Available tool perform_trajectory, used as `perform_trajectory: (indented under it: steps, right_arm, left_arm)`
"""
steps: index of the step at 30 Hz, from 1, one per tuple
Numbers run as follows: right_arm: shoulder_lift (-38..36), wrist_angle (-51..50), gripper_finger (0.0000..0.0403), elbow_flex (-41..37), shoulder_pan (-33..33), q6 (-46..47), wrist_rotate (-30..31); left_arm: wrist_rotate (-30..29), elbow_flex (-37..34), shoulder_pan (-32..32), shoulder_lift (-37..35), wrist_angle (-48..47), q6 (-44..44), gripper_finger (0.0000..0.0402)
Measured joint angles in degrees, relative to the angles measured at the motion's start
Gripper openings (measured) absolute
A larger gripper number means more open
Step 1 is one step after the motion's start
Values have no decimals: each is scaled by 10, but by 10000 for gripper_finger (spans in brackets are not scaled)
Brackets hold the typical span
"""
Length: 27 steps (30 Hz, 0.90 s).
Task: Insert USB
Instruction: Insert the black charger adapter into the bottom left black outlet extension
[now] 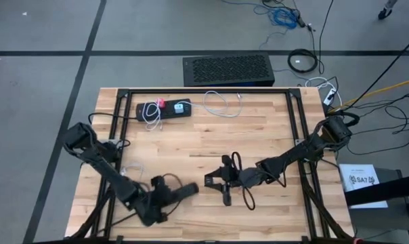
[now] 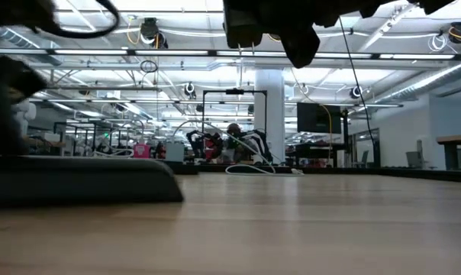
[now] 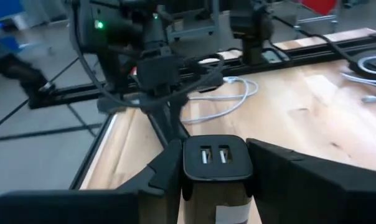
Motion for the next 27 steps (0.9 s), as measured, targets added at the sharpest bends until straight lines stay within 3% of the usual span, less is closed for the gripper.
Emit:
perform_trajectory:
  steps: [3, 7, 16, 20, 27]
  right_arm:
    - [0, 0, 115, 0, 0, 24, 27]
    - [0, -6, 115, 0, 0, 83, 94]
    - [43, -44, 115, 5, 0, 276, 319]
    - [131, -43, 115, 79, -2, 292, 362]
    - [256, -74, 115, 253, -17, 197, 398]
  left_arm:
    - [-17, -12, 42, 0, 19, 36, 2]
    - [-23, -44, 98, 0, 111, 97, 2]
    - [-100, -83, 191, 3, 256, 160, 1]
    - [-119, -85, 222, 4, 273, 164, 1]
    - [-135, -84, 235, 3, 275, 176, 1]
